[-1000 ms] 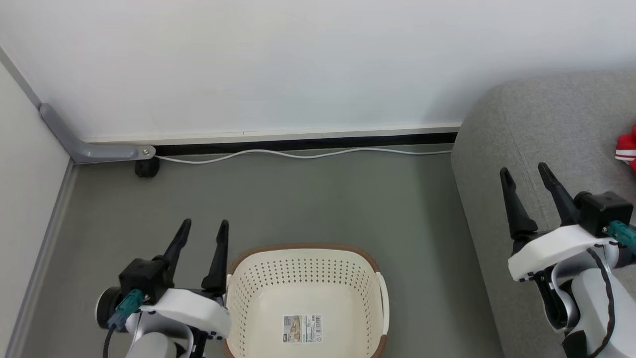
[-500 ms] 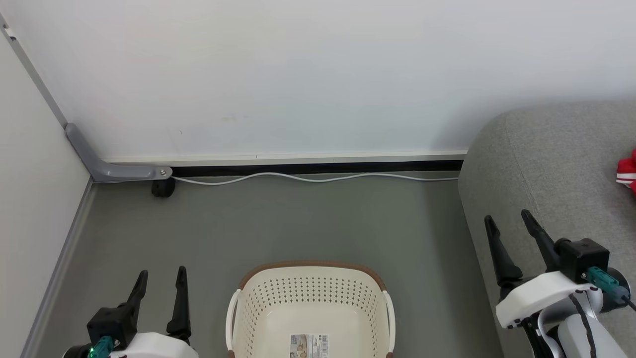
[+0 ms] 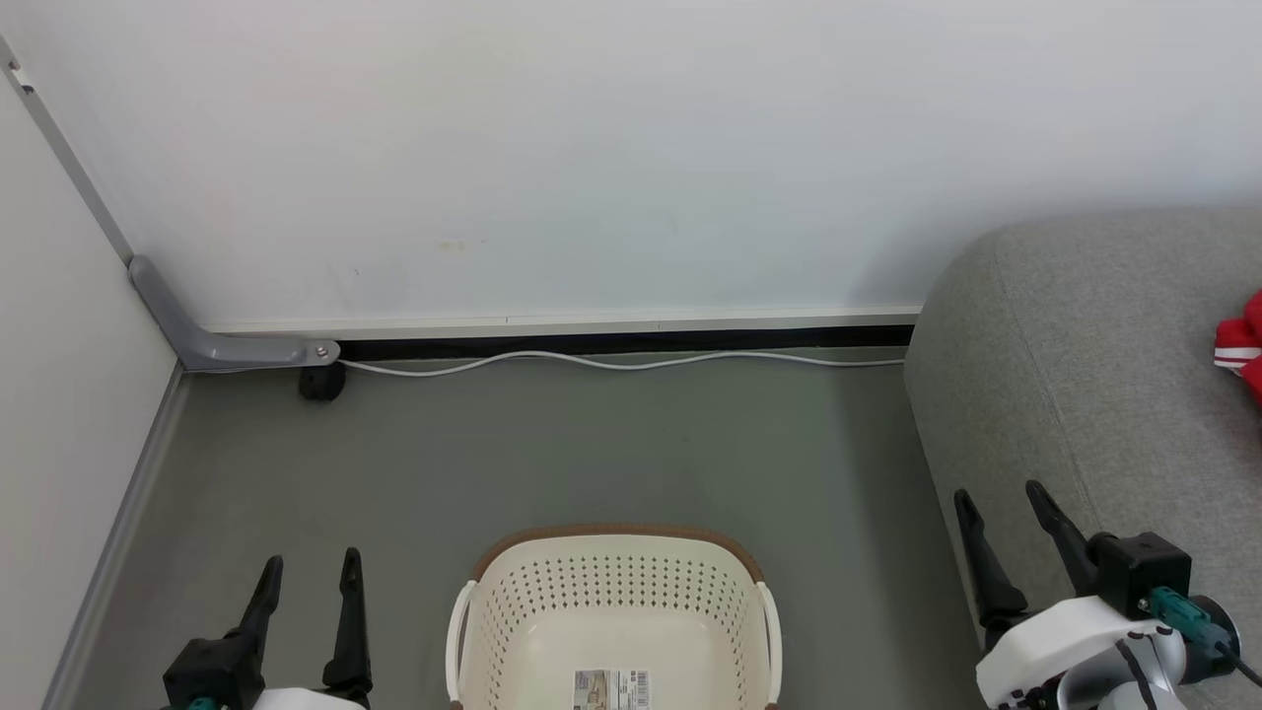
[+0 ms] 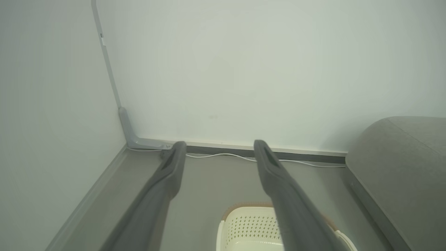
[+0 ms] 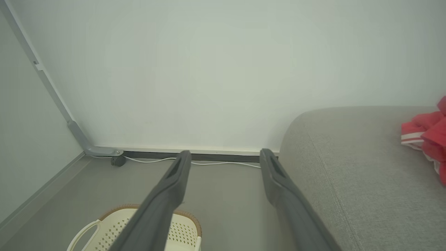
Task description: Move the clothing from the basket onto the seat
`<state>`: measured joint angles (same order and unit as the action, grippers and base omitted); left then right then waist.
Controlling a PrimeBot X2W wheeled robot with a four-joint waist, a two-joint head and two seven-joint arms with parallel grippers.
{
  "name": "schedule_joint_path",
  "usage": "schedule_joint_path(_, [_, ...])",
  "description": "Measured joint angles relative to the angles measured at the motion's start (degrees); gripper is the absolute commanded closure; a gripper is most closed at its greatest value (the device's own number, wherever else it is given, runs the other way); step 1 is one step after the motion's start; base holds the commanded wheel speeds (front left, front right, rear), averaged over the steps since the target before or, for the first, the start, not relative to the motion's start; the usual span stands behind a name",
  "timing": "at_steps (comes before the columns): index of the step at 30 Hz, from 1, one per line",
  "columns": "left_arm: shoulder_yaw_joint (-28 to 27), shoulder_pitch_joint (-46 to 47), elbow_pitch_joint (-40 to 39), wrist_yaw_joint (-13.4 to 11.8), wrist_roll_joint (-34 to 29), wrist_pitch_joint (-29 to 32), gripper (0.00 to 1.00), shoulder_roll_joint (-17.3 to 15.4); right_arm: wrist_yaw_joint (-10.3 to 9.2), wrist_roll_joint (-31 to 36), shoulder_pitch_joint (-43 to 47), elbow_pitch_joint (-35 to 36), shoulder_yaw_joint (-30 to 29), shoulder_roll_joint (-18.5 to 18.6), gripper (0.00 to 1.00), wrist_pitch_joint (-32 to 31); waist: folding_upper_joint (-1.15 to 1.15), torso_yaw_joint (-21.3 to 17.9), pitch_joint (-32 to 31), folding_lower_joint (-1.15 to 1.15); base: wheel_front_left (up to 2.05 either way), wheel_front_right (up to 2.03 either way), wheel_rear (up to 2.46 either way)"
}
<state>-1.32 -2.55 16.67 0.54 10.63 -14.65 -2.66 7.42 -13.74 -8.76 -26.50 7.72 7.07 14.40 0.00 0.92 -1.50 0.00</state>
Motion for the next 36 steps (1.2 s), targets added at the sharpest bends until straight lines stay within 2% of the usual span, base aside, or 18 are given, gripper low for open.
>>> schedule_joint_path(6, [-0.1, -0.2, -0.1, 1.4, -0.7, 0.0, 0.0, 0.1, 0.0, 0.2, 0.0, -0.3, -0.4, 0.1, 0.0, 0.0, 0.0, -0.2, 0.2, 0.0, 0.0, 0.0, 0.0])
schedule_joint_path(25, [2.2, -0.2, 1.1, 1.9, 0.1, 0.0, 0.0, 0.2, 0.0, 0.5, -0.1, -0.2, -1.7, 0.0, 0.0, 0.0, 0.0, -0.8, 0.3, 0.0, 0.0, 0.0, 0.0])
schedule_joint_path(26, [2.2, -0.3, 1.6, 1.9, 0.1, 0.0, 1.0, 0.2, 0.0, 0.5, 0.0, -0.5, -1.7, 0.0, 1.0, 0.0, 0.0, -0.8, 0.3, 0.0, 0.0, 0.0, 0.0])
schedule_joint_path(31, [2.3, -1.8, 4.2, 1.9, 0.2, 0.2, 1.0, 0.8, 0.0, 0.3, 2.5, -2.7, -1.5, -1.0, 1.0, -0.3, 0.0, -0.8, 0.3, 0.0, 0.0, 0.0, 0.0])
schedule_joint_path(36, [2.1, -2.0, 4.5, 1.9, 3.4, 1.5, 1.0, 1.0, 0.0, -2.6, 2.9, -2.5, -1.9, -1.2, 1.0, -1.3, 0.0, -0.9, 0.3, 0.01, 0.0, 0.0, 0.0])
